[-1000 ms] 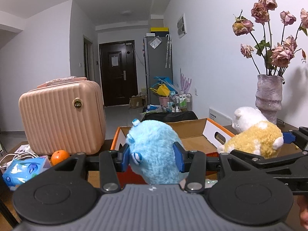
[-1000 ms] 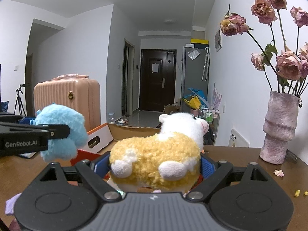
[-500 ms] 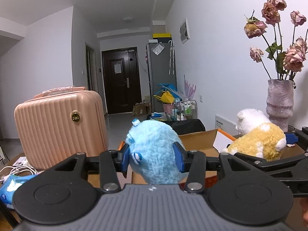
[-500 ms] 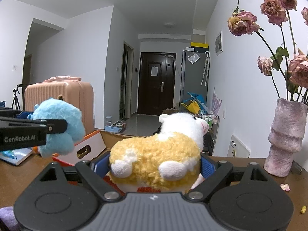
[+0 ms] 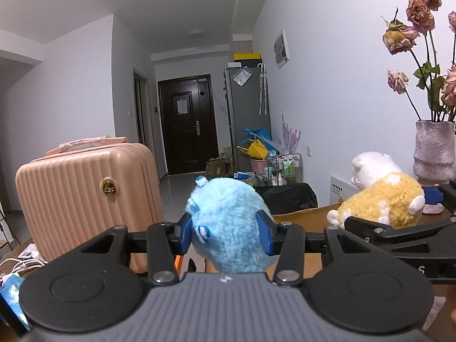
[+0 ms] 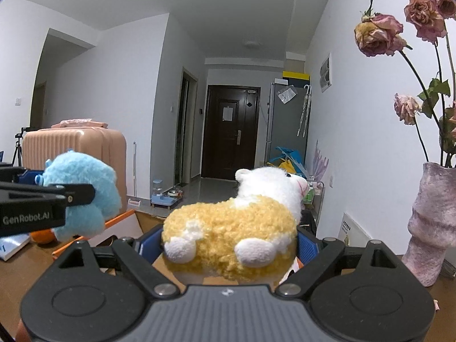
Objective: Organize soft objects
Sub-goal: 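Lift and carry both plushes toward the open cardboard box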
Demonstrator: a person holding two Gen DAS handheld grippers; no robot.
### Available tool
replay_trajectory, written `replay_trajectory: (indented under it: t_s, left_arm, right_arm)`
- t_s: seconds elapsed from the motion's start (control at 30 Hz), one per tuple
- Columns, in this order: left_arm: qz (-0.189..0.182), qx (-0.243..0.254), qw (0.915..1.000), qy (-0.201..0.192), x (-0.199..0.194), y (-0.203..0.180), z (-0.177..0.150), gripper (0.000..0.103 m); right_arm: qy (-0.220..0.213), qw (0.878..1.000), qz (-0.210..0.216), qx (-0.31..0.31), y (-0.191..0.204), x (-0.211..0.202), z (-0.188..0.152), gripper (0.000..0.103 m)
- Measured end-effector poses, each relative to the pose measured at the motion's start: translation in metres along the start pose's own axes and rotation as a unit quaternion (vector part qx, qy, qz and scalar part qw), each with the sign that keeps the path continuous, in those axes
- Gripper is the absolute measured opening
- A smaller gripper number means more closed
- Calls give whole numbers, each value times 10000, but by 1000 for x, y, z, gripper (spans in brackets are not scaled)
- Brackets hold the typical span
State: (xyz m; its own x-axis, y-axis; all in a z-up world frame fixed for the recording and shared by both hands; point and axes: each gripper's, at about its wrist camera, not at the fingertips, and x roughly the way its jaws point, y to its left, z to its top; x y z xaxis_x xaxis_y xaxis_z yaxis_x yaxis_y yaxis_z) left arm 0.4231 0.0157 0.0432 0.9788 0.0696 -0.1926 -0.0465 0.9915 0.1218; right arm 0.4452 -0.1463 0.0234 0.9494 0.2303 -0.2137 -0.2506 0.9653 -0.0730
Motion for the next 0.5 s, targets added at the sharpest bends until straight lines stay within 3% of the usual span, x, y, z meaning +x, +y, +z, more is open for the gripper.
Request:
replay_trajectory:
  t_s: [0.5]
  left_arm:
    - [23, -252, 9985, 490, 59, 11, 7, 46]
  right_arm:
    - [451, 9985, 78, 298, -15, 47, 7, 91]
